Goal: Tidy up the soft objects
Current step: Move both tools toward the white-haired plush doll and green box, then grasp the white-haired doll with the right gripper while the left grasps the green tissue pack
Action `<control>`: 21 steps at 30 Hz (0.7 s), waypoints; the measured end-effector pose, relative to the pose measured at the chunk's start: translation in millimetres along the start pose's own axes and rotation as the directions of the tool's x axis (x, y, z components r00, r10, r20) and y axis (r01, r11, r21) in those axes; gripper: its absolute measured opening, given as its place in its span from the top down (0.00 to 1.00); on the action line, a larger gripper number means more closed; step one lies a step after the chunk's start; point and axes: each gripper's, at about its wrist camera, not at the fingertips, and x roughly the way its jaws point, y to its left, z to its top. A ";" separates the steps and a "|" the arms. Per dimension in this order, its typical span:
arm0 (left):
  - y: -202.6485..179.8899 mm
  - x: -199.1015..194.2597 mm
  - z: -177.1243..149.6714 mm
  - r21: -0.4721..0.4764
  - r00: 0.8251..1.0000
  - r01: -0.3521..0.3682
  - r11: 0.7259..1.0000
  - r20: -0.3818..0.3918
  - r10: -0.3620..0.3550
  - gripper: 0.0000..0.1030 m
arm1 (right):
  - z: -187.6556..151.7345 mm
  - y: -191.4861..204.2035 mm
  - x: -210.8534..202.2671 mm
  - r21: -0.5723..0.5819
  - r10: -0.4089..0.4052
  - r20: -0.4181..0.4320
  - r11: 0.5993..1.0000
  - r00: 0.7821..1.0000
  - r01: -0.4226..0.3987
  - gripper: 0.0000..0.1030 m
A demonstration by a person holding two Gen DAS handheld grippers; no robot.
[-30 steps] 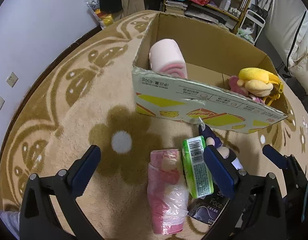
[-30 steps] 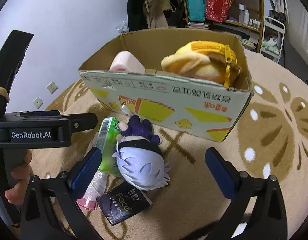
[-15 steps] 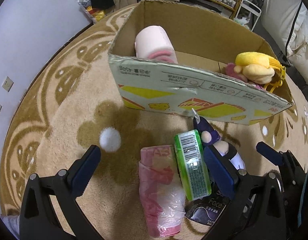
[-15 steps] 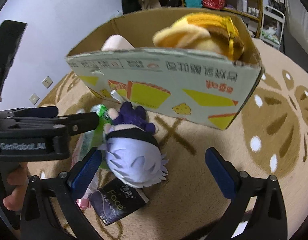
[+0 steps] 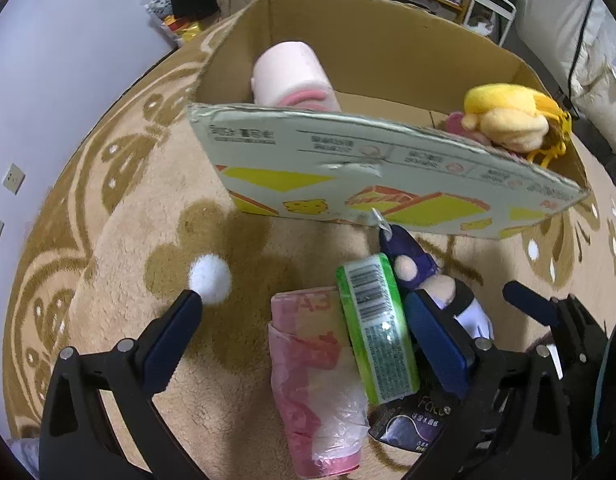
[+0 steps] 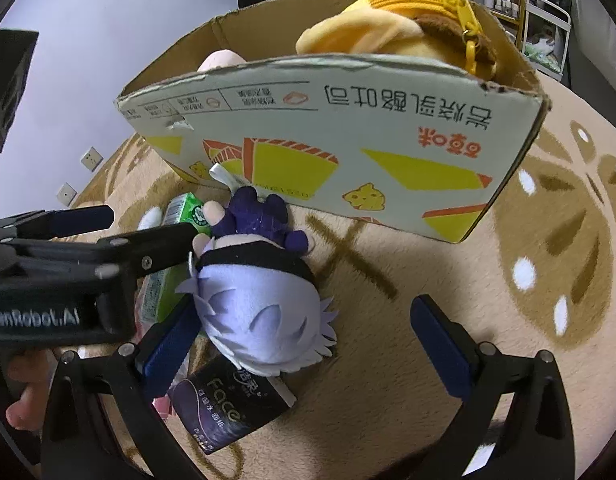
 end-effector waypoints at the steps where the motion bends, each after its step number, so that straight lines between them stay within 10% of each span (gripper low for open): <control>1: -1.8 0.0 -0.8 0.012 1.000 -0.001 1.000 0.000 0.001 0.13 | -0.4 0.5 0.9 0.000 0.000 -0.002 1.000 1.000 0.000 0.00; 10: -20.7 -4.8 -7.1 0.090 1.000 0.020 0.996 0.009 -0.021 0.46 | -3.3 3.8 3.2 -0.029 0.017 0.000 0.999 1.000 -0.017 0.05; 21: -28.5 -5.7 -10.9 0.092 0.995 0.102 0.991 -0.030 -0.100 0.68 | -4.0 16.1 0.4 -0.075 0.072 -0.010 0.995 0.997 -0.073 0.35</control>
